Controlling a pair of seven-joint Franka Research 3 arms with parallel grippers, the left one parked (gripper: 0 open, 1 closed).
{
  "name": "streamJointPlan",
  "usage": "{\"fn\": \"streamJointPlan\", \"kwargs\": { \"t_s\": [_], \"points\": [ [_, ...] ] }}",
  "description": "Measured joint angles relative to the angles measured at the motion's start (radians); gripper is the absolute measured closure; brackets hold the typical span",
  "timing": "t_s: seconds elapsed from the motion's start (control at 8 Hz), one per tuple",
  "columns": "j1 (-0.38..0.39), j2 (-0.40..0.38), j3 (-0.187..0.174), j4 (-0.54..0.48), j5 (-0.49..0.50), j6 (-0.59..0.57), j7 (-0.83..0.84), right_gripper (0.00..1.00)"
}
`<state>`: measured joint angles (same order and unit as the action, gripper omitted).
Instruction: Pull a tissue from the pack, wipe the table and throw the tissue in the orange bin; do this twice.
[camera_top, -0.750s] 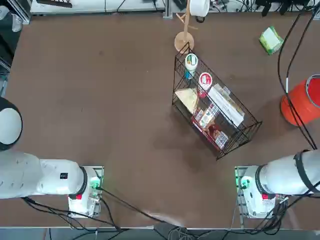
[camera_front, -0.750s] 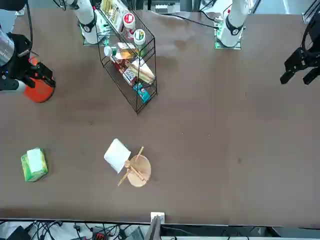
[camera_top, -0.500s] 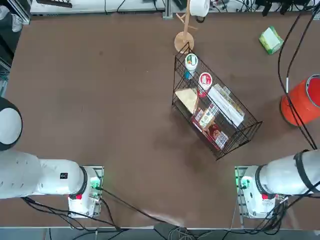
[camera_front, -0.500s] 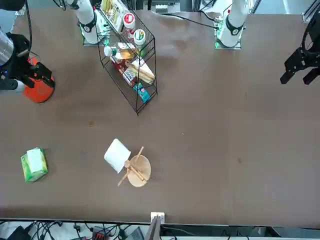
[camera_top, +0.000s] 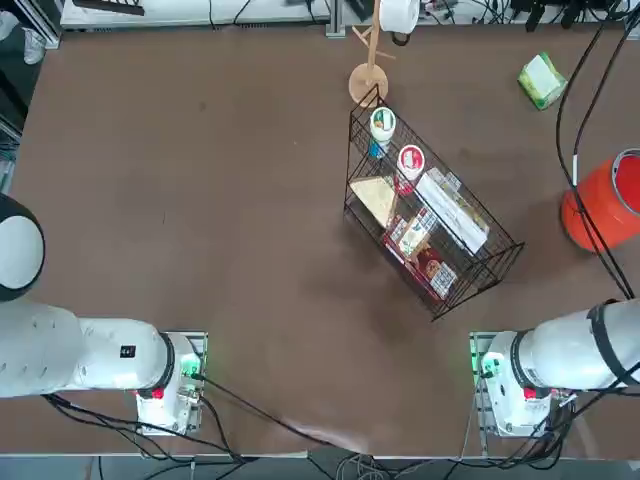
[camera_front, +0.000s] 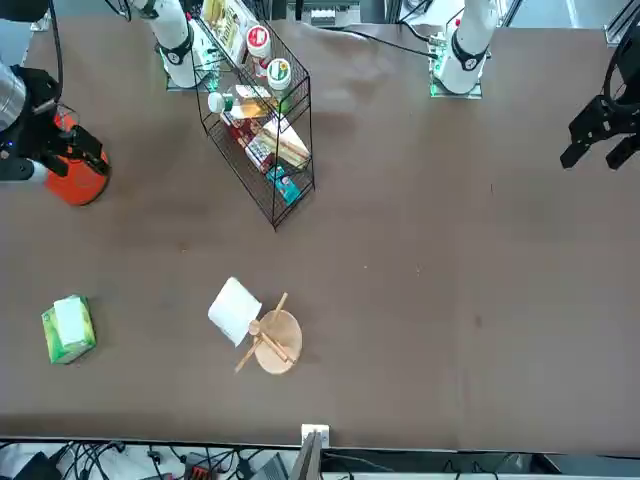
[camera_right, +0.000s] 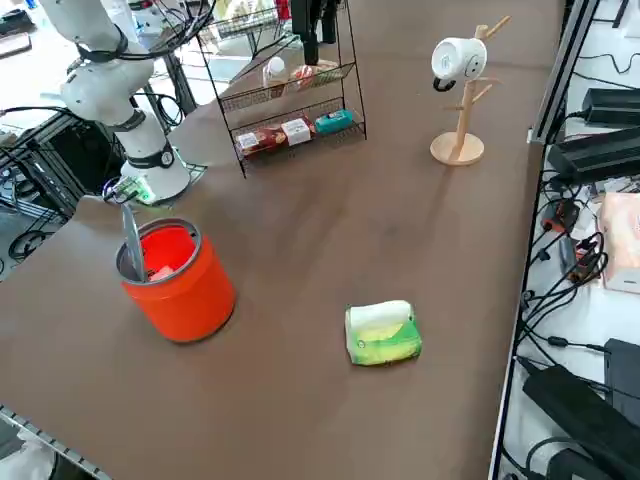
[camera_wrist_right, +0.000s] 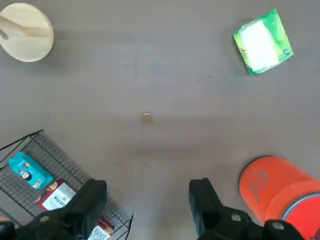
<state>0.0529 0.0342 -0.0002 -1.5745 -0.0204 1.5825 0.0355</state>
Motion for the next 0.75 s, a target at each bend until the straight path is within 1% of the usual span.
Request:
{"fn": "streamJointPlan", "kwargs": {
  "t_s": [0.25, 0.5, 0.75],
  "points": [
    [-0.027, 0.034, -0.010, -0.003, -0.005, 0.063, -0.078, 0.00],
    [-0.080, 0.119, -0.015, -0.005, -0.006, 0.160, -0.195, 0.00],
    [-0.133, 0.227, -0.017, -0.006, -0.006, 0.296, -0.364, 0.00]
  ]
}}
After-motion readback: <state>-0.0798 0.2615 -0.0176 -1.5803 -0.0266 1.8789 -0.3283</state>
